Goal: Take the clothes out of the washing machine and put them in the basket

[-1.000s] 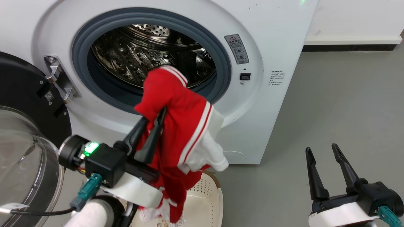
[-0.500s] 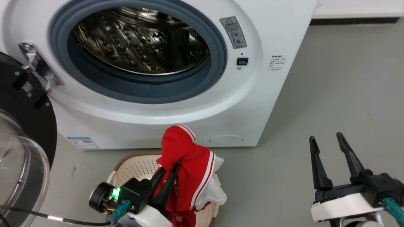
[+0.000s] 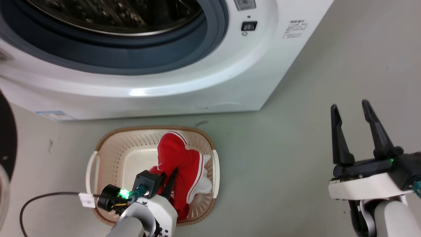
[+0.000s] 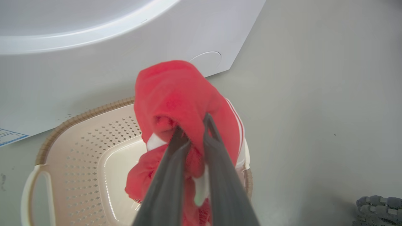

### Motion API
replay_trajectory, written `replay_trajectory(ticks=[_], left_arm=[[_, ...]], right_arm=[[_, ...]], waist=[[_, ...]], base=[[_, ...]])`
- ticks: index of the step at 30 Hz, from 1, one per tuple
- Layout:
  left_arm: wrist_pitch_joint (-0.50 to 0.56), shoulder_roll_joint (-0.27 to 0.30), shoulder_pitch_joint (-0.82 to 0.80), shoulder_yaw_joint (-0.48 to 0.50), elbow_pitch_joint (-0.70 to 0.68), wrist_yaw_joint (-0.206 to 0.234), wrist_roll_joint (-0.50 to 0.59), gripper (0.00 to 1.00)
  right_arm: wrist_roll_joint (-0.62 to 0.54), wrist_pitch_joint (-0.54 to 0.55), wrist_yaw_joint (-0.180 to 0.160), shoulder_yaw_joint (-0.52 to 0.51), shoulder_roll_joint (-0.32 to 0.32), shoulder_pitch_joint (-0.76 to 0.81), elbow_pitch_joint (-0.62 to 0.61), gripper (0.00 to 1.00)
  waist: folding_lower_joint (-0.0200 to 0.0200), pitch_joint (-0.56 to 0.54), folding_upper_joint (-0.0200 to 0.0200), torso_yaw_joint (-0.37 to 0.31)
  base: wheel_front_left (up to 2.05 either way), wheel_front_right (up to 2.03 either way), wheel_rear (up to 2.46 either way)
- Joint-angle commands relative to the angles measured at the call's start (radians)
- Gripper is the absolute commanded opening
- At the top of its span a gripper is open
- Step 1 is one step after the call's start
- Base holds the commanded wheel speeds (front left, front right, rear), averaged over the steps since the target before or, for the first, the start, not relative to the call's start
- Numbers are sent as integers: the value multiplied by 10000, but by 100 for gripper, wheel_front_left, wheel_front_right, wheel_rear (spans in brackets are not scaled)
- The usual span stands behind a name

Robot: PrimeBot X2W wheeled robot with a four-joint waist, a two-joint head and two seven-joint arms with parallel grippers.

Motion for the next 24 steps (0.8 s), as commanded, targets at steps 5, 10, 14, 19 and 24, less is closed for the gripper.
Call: replay_trajectory(ticks=[5, 10, 14, 19, 24], left_arm=[[-211, -595, -1620, -182, 2927, -470, 186, 0], [-178, -911, -2968, -445, 4992, -743, 397, 0], [91, -1121, -4036, -652, 6295, -868, 583, 0], [772, -1210, -5060, -1202, 7371, -980, 1010, 0], [1541, -1143, -5431, -1503, 7737, -1050, 1207, 0]], right_arm=[[197, -23, -7, -68, 19, -724, -175, 100], [358, -23, -7, -213, 21, -1178, -281, 100], [457, -23, -7, -289, 21, -1498, -348, 100], [551, -23, -7, -362, 21, -1844, -389, 100], [623, -23, -7, -346, 21, -2001, -410, 100]], waist=[[-2, 1759, -1, -510], [-2, 2676, -1, -598], [-2, 3347, -1, -668], [-2, 4100, -1, -760], [-2, 4526, -1, -856]], base=[[0, 0, 0], [0, 0, 0], [0, 0, 0], [0, 0, 0], [0, 0, 0]])
